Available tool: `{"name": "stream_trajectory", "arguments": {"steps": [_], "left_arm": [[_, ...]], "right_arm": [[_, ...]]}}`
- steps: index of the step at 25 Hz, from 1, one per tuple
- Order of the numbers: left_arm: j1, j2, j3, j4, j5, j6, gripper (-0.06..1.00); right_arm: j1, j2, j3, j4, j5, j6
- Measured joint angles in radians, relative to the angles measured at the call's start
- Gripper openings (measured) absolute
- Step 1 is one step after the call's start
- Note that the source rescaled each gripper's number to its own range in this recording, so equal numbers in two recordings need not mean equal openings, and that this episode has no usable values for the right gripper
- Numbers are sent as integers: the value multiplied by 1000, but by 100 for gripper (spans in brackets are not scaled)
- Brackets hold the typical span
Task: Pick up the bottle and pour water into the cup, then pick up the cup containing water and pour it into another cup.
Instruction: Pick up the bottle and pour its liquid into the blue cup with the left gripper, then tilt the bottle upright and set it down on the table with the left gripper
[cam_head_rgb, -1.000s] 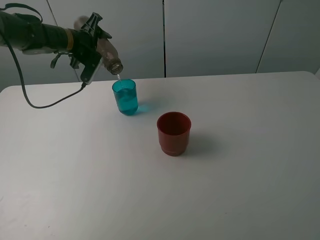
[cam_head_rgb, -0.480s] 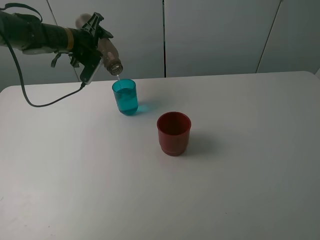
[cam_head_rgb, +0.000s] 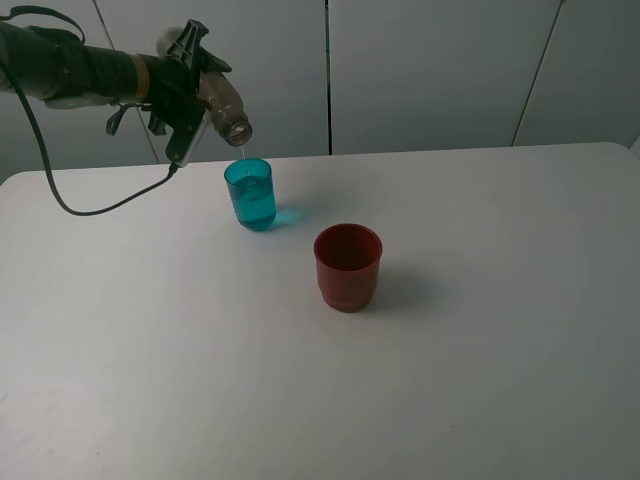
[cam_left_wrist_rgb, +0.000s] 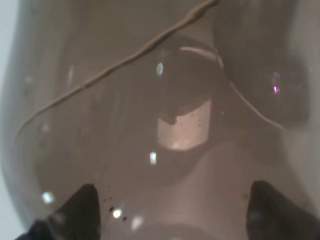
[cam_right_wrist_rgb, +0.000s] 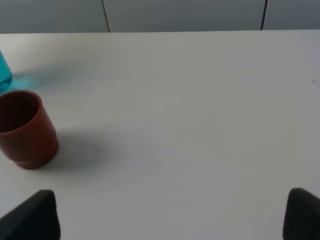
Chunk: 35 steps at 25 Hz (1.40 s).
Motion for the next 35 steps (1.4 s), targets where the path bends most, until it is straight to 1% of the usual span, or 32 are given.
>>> {"name": "stream_trajectory", "arguments": {"steps": [3,7,9,11,13,14,17,20,24,26,27,29,30,32,33,35], "left_arm": [[0,0,0,0,0,-13,1],[0,0,0,4,0,-77,1],[0,0,0,13,0,-126,1],[0,0,0,42,0,-194,1],[0,0,0,76,0,-294,1],[0,0,0,86,0,-368,1],[0,-8,0,100,0,-653,1],[0,-32,0,102,-2,-972,1],[5,-59,0,48,-2,-1328,1],[21,-63,0,41,-20,-1516,1],[35,-63,2,45,-48,-1595,1],[64,-65,22,53,-145,-1687,1],[80,-65,39,53,-187,-1714,1],[108,-65,87,32,-251,-1738,1],[121,-65,111,20,-265,-1740,1],[151,-65,169,5,-299,-1715,1]], "right_arm": [[0,0,0,0,0,0],[0,0,0,0,0,0],[0,0,0,0,0,0],[0,0,0,0,0,0],[0,0,0,0,0,0],[0,0,0,0,0,0],[0,0,0,0,0,0],[0,0,0,0,0,0],[0,0,0,0,0,0],[0,0,0,0,0,0],[0,0,0,0,0,0],[0,0,0,0,0,0],[0,0,0,0,0,0],[0,0,0,0,0,0],[0,0,0,0,0,0],[0,0,0,0,0,0]]}}
